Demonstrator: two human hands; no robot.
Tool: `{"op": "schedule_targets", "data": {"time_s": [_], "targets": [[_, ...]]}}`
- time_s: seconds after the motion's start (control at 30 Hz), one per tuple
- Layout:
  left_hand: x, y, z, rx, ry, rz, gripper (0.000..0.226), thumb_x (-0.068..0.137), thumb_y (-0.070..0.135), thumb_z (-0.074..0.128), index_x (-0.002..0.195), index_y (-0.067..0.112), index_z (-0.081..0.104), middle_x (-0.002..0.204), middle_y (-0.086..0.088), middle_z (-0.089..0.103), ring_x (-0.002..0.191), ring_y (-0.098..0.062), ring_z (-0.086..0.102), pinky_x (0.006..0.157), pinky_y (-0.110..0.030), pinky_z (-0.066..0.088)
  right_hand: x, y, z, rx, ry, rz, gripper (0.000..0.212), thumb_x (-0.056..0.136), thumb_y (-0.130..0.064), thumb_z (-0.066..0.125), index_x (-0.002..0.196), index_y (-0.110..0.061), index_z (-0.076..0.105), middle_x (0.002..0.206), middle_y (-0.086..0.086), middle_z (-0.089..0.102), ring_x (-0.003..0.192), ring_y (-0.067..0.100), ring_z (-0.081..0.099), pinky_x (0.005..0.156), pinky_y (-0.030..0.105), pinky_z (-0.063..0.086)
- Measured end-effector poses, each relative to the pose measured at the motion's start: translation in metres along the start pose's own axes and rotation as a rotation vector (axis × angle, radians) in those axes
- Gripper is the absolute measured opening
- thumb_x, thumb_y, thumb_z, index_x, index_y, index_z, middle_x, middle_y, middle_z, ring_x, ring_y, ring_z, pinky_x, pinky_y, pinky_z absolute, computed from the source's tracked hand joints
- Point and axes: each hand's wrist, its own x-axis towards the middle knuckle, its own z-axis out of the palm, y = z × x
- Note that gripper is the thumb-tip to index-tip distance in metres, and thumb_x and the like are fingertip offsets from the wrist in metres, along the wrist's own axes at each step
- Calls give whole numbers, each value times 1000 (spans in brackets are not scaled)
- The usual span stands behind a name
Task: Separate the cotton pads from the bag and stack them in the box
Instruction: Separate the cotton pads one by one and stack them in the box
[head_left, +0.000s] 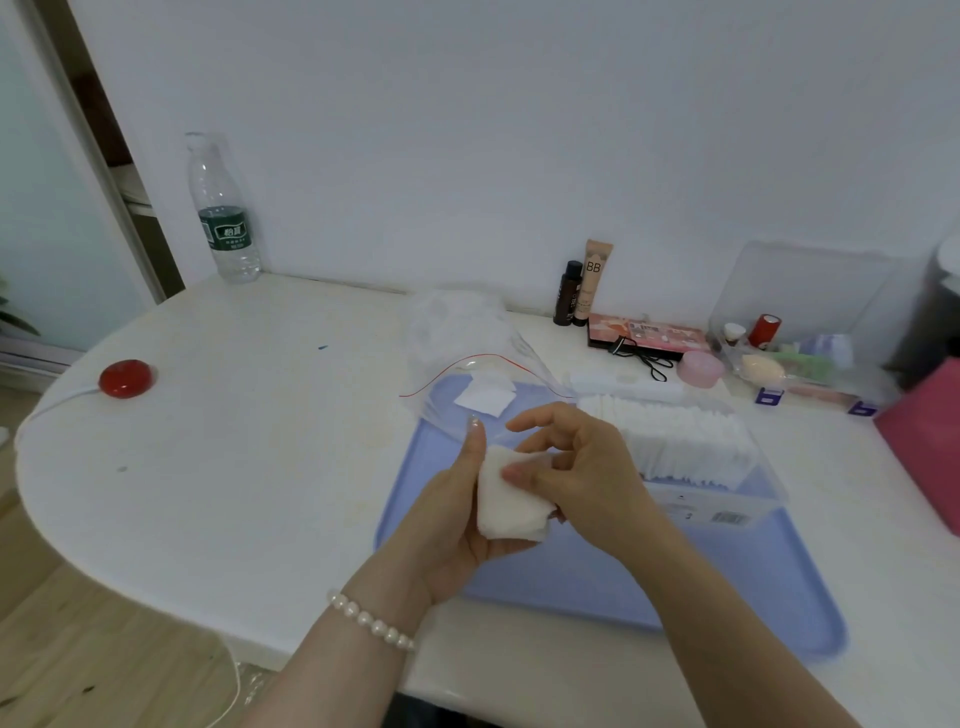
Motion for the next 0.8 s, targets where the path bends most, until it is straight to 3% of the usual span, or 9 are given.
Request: {"op": "schedule_targets", "data": {"time_s": [0.13, 0.3, 0.4, 0.47, 0.53, 0.6, 0.67, 0.73, 0.8], "targets": [[-4, -2, 1, 109, -57, 34, 38, 72, 17, 68, 107, 5, 66, 102, -14, 71, 93, -25, 69, 75, -34, 59, 0, 4, -4, 60, 15, 47, 31, 72, 2, 74, 85, -24, 63, 77, -1, 55, 45, 9, 53, 37, 19, 41], [5, -6, 8, 115, 153, 165, 33, 70, -3, 75, 101, 4, 66, 97, -15, 69, 89, -27, 69, 64, -31, 57, -7, 5, -18, -262, 461, -86, 19, 79, -26, 72, 67, -23, 57, 60, 2, 56, 49, 11, 47, 53, 21, 41], [14, -10, 21, 348, 436, 430, 35, 60, 11, 83, 88, 9, 64, 76, 0, 67, 68, -12, 61, 57, -24, 52, -26, -13, -19, -219, 373, -21, 52, 79, -55, 57, 58, -8, 61, 54, 9, 60, 48, 15, 53, 57, 30, 47], [14, -17, 37, 600, 537, 560, 24, 71, 11, 78, 81, 13, 56, 59, 16, 59, 56, 0, 51, 53, -12, 40, -35, -22, -16, -308, 264, 51, 64, 69, -77, 43, 56, -17, 60, 56, 4, 61, 54, 11, 54, 55, 22, 43], [10, -26, 56, 770, 440, 656, 23, 84, 3, 61, 99, 19, 54, 68, 24, 61, 67, 8, 55, 58, -5, 38, -36, -25, -22, -338, 287, 113, 64, 60, -82, 36, 60, -21, 58, 56, -4, 60, 55, 5, 54, 52, 16, 39], [11, -38, 65, 863, 238, 690, 56, 87, 2, 53, 138, 18, 37, 116, 13, 60, 107, 4, 54, 82, -1, 37, -31, -23, -34, -321, 332, 176, 69, 54, -82, 37, 71, -18, 56, 62, -6, 59, 59, 8, 55, 56, 22, 42], [13, -45, 71, 924, 27, 679, 82, 86, 9, 50, 147, 27, -2, 155, 4, 21, 142, -5, 19, 109, -10, 21, -24, -16, -49, -344, 348, 226, 67, 55, -79, 52, 78, -17, 53, 73, -1, 58, 68, 17, 59, 63, 36, 52], [15, -44, 72, 918, -91, 691, 84, 84, 14, 49, 140, 33, -12, 156, 16, -2, 142, 5, -2, 114, -11, 10, -19, -12, -60, -321, 343, 253, 54, 63, -64, 67, 81, -15, 53, 83, 6, 61, 72, 25, 64, 66, 45, 56], [22, -40, 69, 837, -127, 672, 83, 83, 19, 52, 144, 29, -2, 150, 25, 10, 136, 16, 11, 109, -8, 19, -13, -10, -70, -228, 345, 260, 43, 71, -45, 74, 77, -9, 52, 84, 15, 64, 69, 27, 66, 58, 41, 58]]}}
